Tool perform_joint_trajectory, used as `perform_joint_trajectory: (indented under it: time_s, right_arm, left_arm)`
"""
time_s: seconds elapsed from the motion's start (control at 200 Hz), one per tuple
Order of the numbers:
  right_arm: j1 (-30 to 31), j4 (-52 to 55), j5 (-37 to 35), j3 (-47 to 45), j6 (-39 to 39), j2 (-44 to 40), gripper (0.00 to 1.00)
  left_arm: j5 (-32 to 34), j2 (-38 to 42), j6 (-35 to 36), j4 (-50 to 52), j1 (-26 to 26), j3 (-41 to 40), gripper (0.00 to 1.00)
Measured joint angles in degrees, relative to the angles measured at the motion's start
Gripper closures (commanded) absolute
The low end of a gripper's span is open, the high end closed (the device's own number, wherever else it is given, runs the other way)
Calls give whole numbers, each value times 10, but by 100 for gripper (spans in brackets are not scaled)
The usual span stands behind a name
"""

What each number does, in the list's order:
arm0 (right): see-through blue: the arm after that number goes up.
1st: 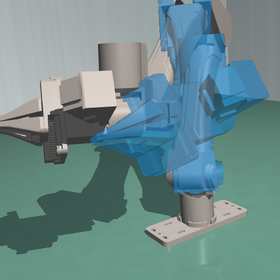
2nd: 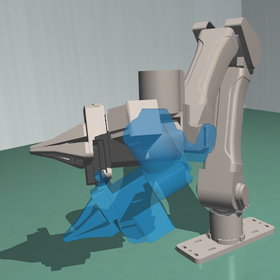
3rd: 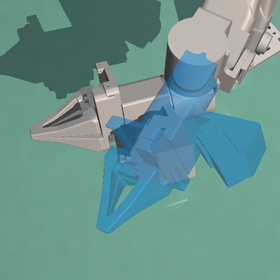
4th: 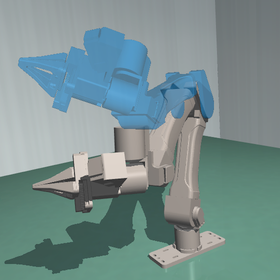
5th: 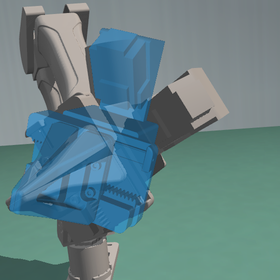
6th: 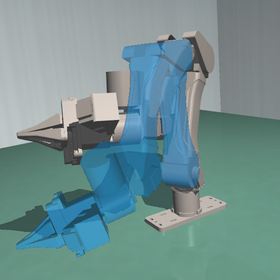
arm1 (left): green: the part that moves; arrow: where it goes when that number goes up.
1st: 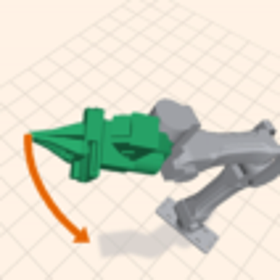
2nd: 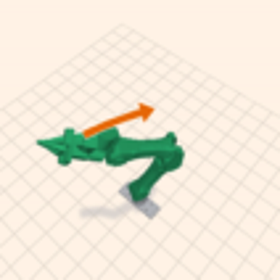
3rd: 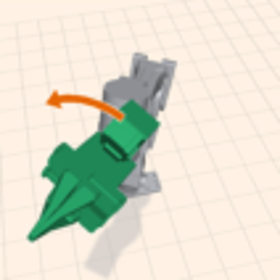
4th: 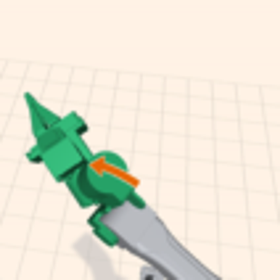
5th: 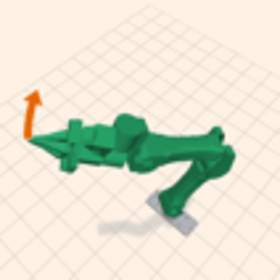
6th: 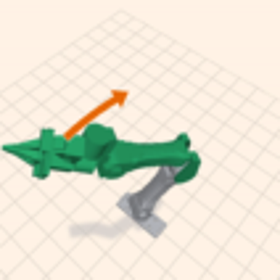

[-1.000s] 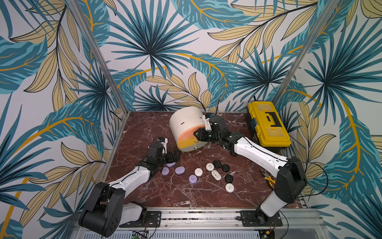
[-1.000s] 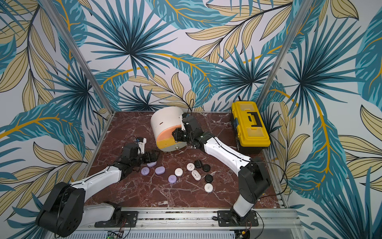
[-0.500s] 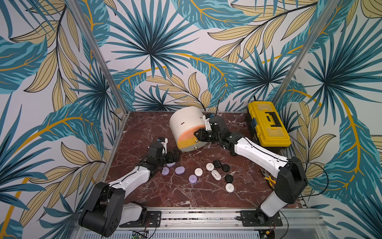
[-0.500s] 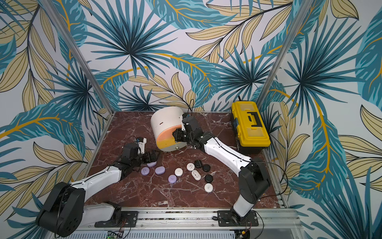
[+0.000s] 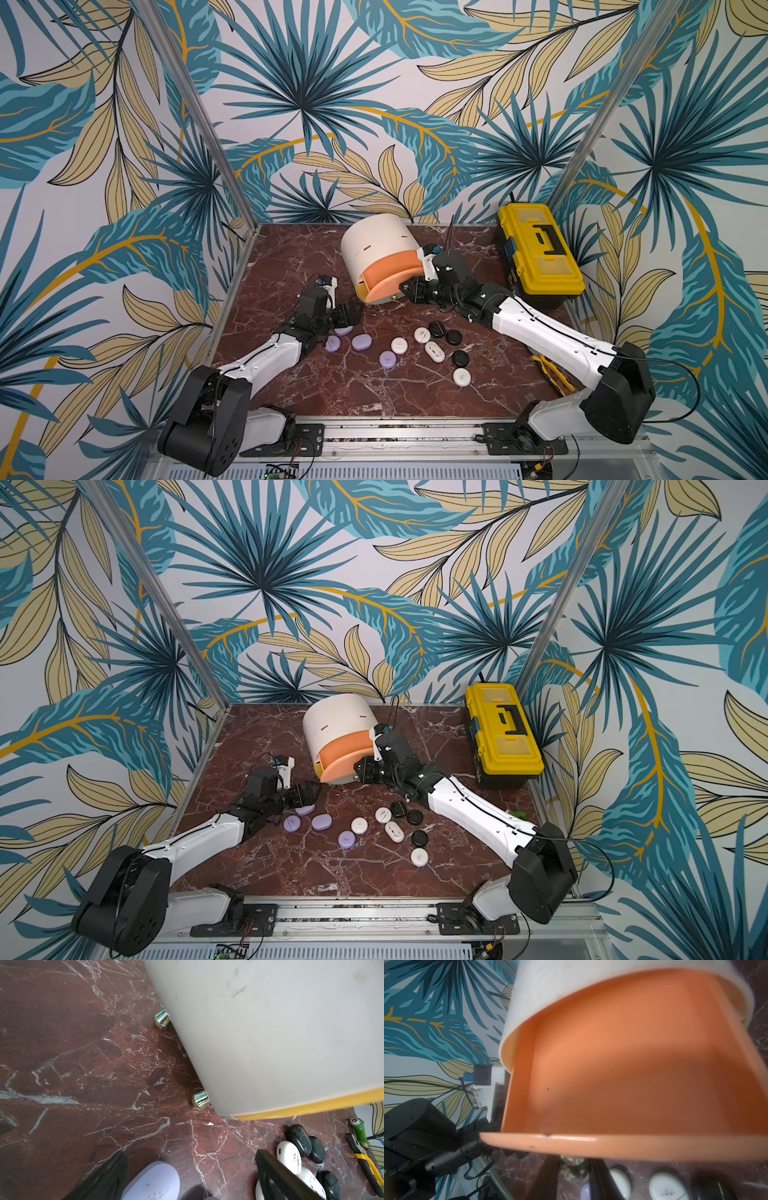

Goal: Put the bluetooth earphones in the drawer according to color
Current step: Open the drawer in the storage box.

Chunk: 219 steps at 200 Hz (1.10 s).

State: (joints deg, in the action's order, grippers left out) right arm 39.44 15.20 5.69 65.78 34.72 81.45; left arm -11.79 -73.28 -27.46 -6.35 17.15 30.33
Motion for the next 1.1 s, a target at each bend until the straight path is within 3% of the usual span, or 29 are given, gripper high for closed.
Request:
perform_joint_trajectory:
  time_s: [0.25, 0.666, 1.097]
  right_arm:
    - [10, 8, -10, -43, 5, -53, 85]
    - [16, 8, -13, -68, 7, -71, 85]
    - [20, 14, -23, -81, 9, -96, 81]
  left_arm:
    - [1, 0, 0, 0, 0, 0, 0]
    - [2, 7, 0, 0, 0, 0, 0]
    - [9, 66, -1, -3, 0, -1, 0]
